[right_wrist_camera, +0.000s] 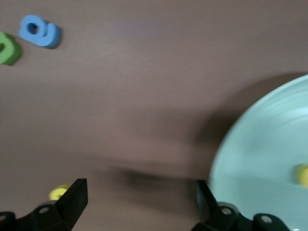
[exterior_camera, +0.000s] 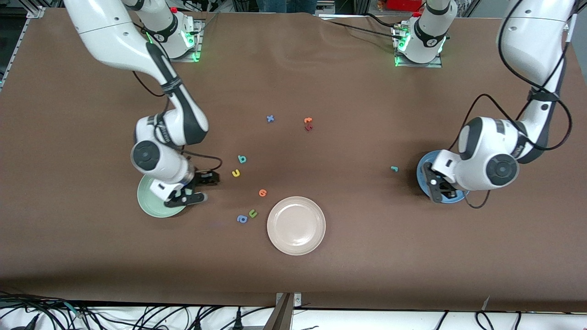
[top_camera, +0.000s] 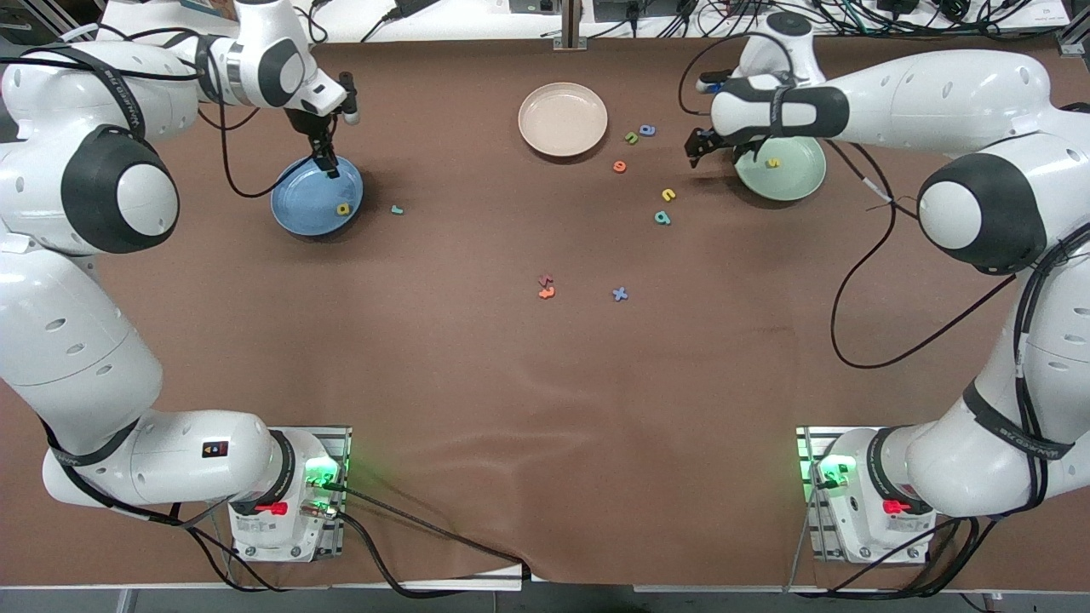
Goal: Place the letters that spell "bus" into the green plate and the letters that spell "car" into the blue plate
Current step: 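Put the c in the blue plate while the right gripper grasps the u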
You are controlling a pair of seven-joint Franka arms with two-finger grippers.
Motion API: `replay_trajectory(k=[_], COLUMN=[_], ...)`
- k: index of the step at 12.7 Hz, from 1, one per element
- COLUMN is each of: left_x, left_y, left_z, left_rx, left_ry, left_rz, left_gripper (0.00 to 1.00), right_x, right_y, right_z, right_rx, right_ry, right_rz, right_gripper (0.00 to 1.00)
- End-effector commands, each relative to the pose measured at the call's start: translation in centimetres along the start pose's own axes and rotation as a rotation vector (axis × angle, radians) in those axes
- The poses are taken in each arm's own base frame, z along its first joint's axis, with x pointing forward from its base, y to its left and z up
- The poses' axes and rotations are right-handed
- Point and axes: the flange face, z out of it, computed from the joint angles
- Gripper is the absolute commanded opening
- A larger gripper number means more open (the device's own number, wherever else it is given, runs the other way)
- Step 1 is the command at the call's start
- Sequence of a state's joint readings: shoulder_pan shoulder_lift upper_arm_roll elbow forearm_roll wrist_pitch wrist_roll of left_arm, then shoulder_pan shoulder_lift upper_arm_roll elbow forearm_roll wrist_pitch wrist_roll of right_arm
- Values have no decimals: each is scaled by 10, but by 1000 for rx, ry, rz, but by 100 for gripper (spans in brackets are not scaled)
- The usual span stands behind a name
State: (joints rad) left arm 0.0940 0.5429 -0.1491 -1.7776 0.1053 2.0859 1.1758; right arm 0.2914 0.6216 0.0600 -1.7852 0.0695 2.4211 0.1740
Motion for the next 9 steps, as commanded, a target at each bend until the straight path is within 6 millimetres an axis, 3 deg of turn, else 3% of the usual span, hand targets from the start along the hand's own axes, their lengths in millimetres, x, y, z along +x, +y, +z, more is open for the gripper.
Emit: replay_trajectory(k=[1, 2, 4, 7, 9], left_x=[5, 14, 53, 83, 94], left_y=[5, 6, 23, 40, 53], left_z=[-5, -9, -13, -5, 9], left_rx=[-12, -9, -44, -67, -78], left_ry=[-14, -9, 68, 67, 52], left_rz=[10, 6, -93, -139, -115], left_gripper=[100, 100, 100, 100, 100], right_x=[-23, -30, -42, -59, -59], right_y=[-21, -34, -57, -80, -81], right_z=[5, 9, 13, 17, 16], right_rx=[6, 7, 12, -129, -135], right_ry=[31, 36, 25, 38, 37], right_rz=[89, 97, 138, -183, -302], right_gripper=[100, 100, 99, 99, 99])
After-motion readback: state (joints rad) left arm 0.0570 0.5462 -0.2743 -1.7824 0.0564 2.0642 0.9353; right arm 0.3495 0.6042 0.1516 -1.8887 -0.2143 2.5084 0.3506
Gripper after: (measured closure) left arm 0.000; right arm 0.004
